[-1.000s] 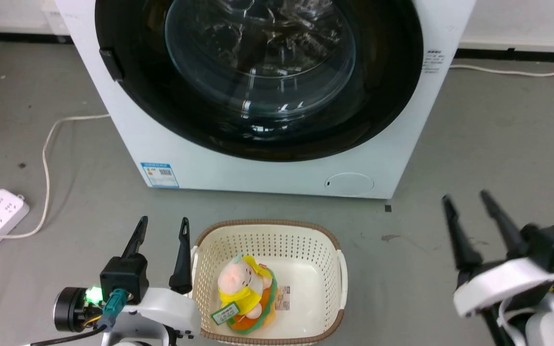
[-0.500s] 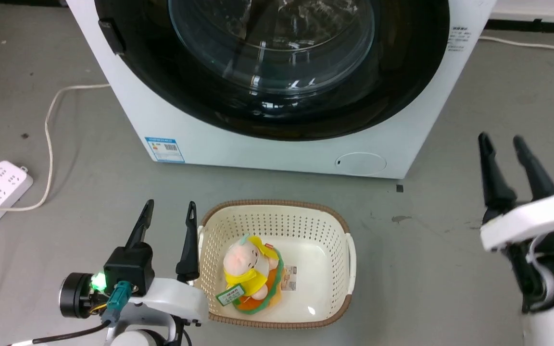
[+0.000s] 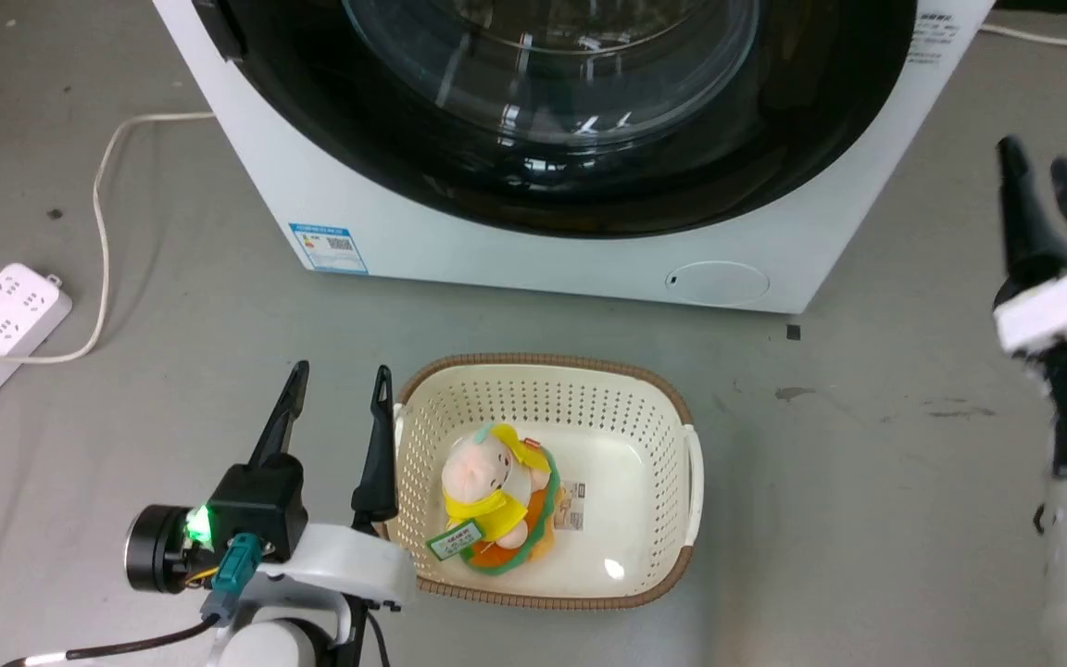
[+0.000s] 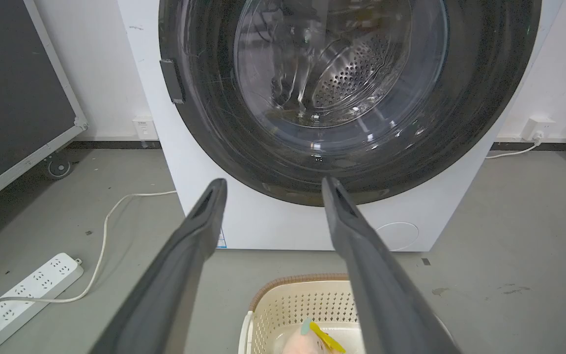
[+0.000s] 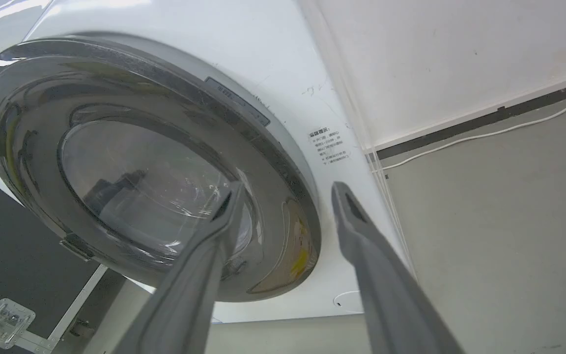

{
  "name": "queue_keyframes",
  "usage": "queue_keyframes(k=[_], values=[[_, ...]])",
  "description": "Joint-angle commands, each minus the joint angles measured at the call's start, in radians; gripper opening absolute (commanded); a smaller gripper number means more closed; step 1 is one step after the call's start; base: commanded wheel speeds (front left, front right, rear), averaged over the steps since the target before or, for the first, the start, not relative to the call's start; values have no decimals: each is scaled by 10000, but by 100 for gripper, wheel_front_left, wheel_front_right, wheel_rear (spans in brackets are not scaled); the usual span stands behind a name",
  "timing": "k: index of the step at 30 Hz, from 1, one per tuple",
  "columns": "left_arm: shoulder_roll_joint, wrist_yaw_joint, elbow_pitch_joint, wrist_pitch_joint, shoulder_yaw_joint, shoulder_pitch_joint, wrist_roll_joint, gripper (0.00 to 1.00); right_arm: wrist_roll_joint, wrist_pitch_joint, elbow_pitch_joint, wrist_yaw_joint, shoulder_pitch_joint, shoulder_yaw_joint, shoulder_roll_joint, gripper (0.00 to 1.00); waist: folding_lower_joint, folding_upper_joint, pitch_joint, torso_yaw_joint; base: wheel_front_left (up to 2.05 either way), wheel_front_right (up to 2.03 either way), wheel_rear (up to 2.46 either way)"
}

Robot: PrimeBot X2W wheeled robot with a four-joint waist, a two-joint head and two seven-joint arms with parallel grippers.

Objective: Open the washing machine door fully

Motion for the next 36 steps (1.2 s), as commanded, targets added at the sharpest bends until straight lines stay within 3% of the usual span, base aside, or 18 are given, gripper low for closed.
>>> queue_keyframes(k=[1, 2, 19, 36], values=[[10, 71, -56, -82, -40, -181, -25, 100, 191, 54, 161, -2, -375, -120, -42, 11, -1, -1, 64, 38, 0, 0, 0], [10, 87, -62, -103, -53, -195, -31, 100, 244, 106, 319, -2, -574, -215, -50, 0, -1, -1, 116, 50, 0, 0, 0], [13, 324, -194, -458, -404, -602, -379, 100, 790, 1326, 3284, -3, -4008, -1478, -343, 0, -1, -1, 1118, 545, 0, 0, 0], [16, 654, -290, -812, -940, -1088, -737, 100, 1707, 3595, 5985, -4, -7051, -2723, -1010, 0, -1, -1, 2027, 1086, 0, 0, 0]])
